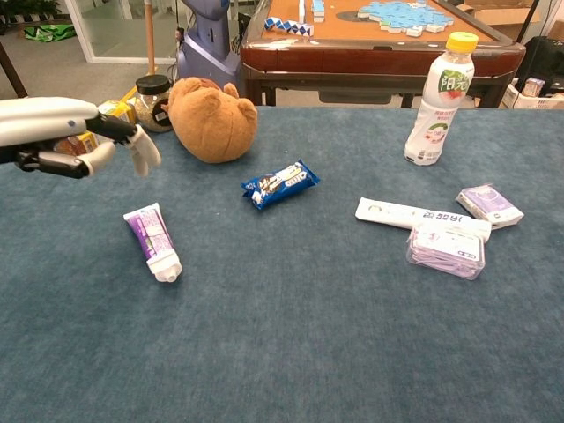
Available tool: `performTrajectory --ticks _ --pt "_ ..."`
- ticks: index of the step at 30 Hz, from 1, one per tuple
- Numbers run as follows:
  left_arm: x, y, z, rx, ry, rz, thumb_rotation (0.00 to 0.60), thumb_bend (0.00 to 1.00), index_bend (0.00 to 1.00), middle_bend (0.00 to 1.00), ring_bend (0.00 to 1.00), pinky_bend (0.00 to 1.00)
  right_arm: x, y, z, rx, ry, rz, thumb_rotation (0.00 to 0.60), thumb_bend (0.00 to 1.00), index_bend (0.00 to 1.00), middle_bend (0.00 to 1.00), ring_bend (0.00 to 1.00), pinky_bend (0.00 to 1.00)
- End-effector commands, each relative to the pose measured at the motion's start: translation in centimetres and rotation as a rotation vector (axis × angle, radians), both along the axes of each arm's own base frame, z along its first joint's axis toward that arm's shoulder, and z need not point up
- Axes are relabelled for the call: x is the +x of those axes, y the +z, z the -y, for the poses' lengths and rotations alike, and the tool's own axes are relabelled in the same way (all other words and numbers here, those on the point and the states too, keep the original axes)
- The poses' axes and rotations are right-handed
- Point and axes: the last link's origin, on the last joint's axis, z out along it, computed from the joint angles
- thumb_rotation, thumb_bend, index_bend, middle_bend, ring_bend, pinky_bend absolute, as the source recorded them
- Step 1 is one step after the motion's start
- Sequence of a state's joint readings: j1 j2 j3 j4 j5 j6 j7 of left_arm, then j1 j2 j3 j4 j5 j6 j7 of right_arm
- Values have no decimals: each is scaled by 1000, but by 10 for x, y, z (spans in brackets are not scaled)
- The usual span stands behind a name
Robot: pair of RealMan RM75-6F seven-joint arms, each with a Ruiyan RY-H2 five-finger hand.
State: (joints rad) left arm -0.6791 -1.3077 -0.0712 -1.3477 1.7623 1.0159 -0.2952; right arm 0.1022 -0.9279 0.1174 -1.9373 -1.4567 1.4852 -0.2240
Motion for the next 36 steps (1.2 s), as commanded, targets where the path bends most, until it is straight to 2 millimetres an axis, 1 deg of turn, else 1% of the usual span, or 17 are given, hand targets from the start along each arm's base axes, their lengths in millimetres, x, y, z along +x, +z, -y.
performTrajectory --ticks 1,10,19,25,29,33,36 --pt "1 -17 -5 -35 -10 -47 163 708 271 334 180 148 -2 0 -2 -1 -8 2 600 44 0 117 5 0" --pt "-3 -44 -11 -68 -3 -123 162 706 266 314 152 130 -12 -1 -7 -4 -35 14 600 44 0 116 6 0" --pt "-11 -54 -11 -89 29 -165 157 705 263 303 140 123 -15 -2 -9 -7 -42 22 600 44 0 117 5 0" --pt "-17 -53 -11 -95 49 -186 154 705 262 303 138 118 -17 -2 -10 -9 -45 26 600 44 0 117 5 0" --pt "-25 -48 -7 -103 72 -217 154 705 264 302 138 109 -17 -3 -11 -12 -43 27 600 44 0 117 6 0" --pt "-34 -38 1 -119 114 -246 150 705 272 302 139 99 -17 -4 -12 -9 -42 30 600 44 0 117 5 0" --pt "-42 -28 9 -126 158 -269 149 705 287 303 139 99 -17 -4 -12 -7 -38 33 600 44 0 117 6 0"
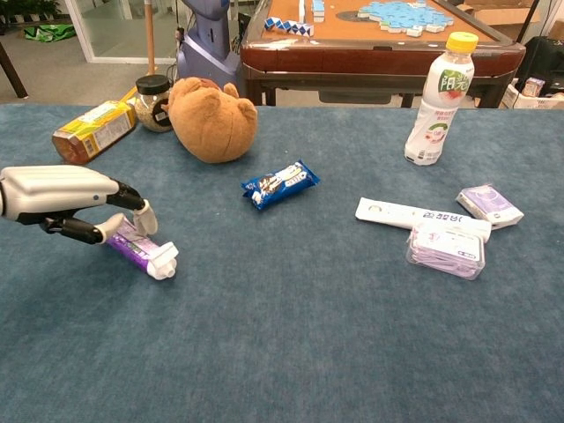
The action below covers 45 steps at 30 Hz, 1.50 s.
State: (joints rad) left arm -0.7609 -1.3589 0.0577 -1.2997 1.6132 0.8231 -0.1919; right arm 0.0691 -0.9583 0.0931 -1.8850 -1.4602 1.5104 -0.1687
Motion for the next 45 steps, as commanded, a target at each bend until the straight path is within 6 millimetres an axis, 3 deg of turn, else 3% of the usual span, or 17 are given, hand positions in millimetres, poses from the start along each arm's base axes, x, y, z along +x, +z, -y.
performTrajectory --ticks 1,9,11,12,13,16,17,19,25,45 --pt "-12 14 11 -1 52 -46 149 705 292 303 139 99 0 0 0 2 2 1 600 45 0 116 6 0" --pt "-23 41 32 60 153 -50 136 699 304 311 143 99 0 -1 -2 3 7 9 600 44 0 116 6 0" --pt "-21 45 36 106 158 -1 207 696 304 316 149 100 0 -1 -3 1 7 10 600 44 0 116 5 0" --pt "-21 46 37 130 151 18 274 682 302 318 150 100 -1 0 -3 0 7 11 600 44 0 116 5 0" --pt "-21 46 38 153 145 35 360 645 300 318 151 100 -1 0 -4 -1 7 12 600 44 0 116 5 0" --pt "-23 46 41 192 131 52 513 498 279 318 150 100 -1 0 -4 -2 6 12 600 44 0 117 6 0" --pt "-23 46 43 231 117 69 529 461 272 318 150 101 -2 1 -6 -3 4 11 600 44 0 116 6 0" --pt "-23 42 47 267 101 79 541 382 257 318 149 105 -2 2 -7 -5 3 13 600 44 0 116 5 0" --pt "-24 28 56 315 90 97 600 281 260 321 176 117 -5 1 -10 -4 -9 18 600 44 0 117 5 0" --pt "-26 -7 58 310 156 51 600 262 259 322 181 130 -11 2 -18 -5 -36 31 600 44 0 117 5 0"
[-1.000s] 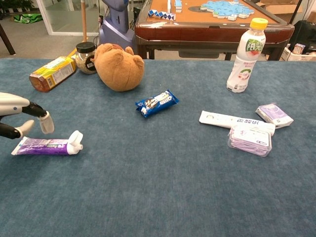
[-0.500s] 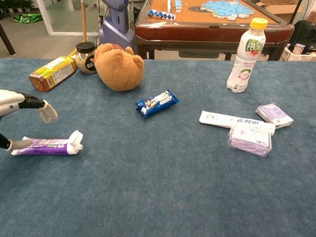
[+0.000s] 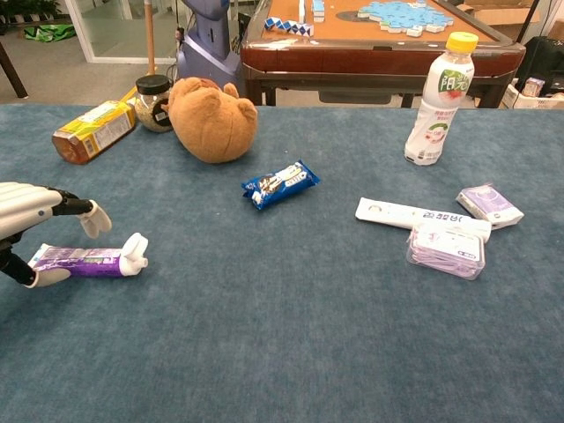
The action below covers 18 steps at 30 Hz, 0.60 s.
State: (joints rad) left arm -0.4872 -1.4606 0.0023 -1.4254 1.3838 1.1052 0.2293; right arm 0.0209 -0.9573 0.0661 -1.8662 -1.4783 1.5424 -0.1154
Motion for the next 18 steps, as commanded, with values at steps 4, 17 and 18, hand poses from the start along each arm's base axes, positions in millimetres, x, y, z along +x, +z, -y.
performTrajectory --ticks 4,17,18 --pt "-2 -5 -4 -1 23 6 600 262 275 324 190 130 -1 0 -1 1 -2 4 600 44 0 116 5 0" --pt "-8 -11 -8 16 30 -15 600 262 321 356 202 138 -4 2 -3 -2 -14 10 600 45 0 117 5 0" --pt "-8 -11 -9 16 30 -13 600 262 329 363 207 139 -4 2 -3 -2 -13 10 600 44 0 117 5 0"
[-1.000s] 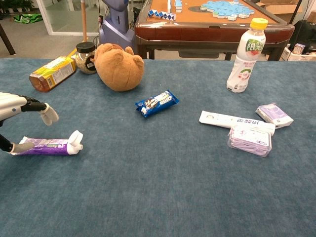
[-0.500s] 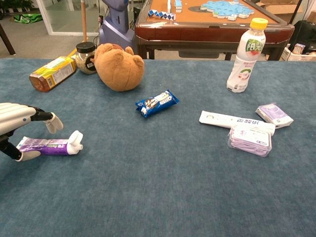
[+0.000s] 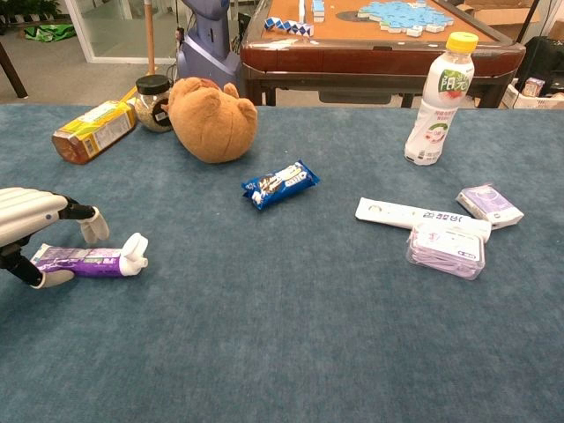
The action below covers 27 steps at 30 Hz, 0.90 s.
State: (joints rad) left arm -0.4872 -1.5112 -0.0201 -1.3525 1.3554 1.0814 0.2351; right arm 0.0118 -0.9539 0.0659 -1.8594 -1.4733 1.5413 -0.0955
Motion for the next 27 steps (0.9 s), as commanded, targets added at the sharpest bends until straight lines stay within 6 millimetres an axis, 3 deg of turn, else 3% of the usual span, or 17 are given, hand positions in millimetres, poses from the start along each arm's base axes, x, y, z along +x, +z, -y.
performTrajectory --ticks 1,11,22,27 --pt "0 -1 -1 2 -1 4 600 262 337 372 213 141 0 0 0 0 1 0 600 44 0 117 5 0" --pt "-2 -4 -4 6 -3 52 600 277 415 436 261 147 0 0 0 -1 -4 3 600 45 0 117 6 0" --pt "-7 -4 -15 -5 -7 99 600 447 498 519 328 175 3 -2 2 5 10 1 600 44 0 117 6 0" --pt "-3 2 -21 -6 -38 143 600 478 527 555 359 206 9 -3 6 14 28 -2 600 44 0 117 5 0"
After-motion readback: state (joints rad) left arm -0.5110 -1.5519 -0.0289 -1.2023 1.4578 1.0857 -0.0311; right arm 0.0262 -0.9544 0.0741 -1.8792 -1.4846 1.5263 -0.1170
